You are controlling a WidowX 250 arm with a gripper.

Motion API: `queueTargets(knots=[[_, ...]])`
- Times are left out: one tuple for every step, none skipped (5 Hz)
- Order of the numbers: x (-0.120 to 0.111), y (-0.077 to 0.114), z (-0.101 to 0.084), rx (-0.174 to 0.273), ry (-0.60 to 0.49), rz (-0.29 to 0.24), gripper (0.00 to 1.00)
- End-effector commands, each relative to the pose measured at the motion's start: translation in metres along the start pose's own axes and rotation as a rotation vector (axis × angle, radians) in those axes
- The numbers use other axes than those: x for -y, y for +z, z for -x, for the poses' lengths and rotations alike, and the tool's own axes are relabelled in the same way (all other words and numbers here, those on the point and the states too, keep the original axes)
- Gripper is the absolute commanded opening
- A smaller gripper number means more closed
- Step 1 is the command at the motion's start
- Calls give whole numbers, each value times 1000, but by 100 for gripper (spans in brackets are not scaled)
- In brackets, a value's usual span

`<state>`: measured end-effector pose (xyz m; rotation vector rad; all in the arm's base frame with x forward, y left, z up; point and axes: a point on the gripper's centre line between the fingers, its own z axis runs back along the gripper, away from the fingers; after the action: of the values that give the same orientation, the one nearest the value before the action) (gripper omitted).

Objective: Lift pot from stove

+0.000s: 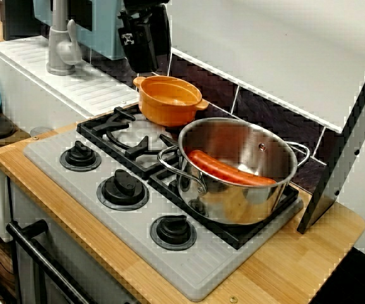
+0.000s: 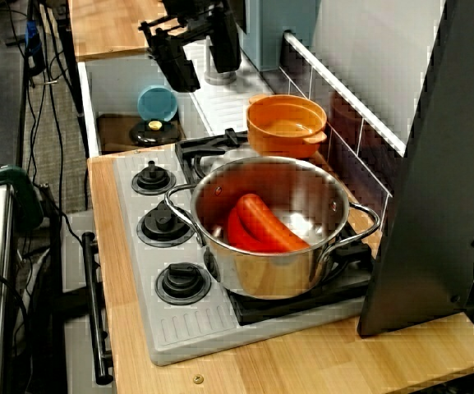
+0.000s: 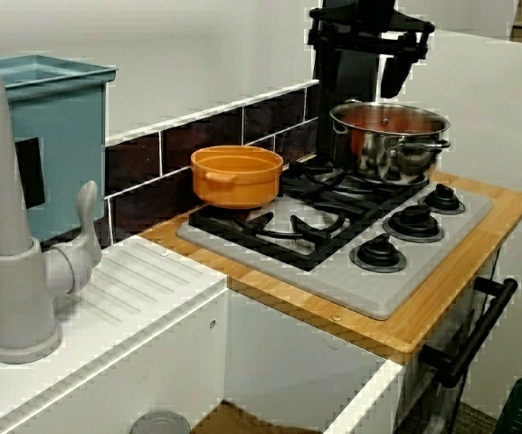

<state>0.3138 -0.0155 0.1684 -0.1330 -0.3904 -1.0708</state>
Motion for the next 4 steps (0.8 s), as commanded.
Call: queueTargets(knots=[[-45, 9, 17, 95, -118, -79, 100], [-63, -1, 20, 103, -81, -72, 100], [-75, -16, 12, 99, -54, -90, 100], [-76, -38, 7, 84, -32, -123, 100]])
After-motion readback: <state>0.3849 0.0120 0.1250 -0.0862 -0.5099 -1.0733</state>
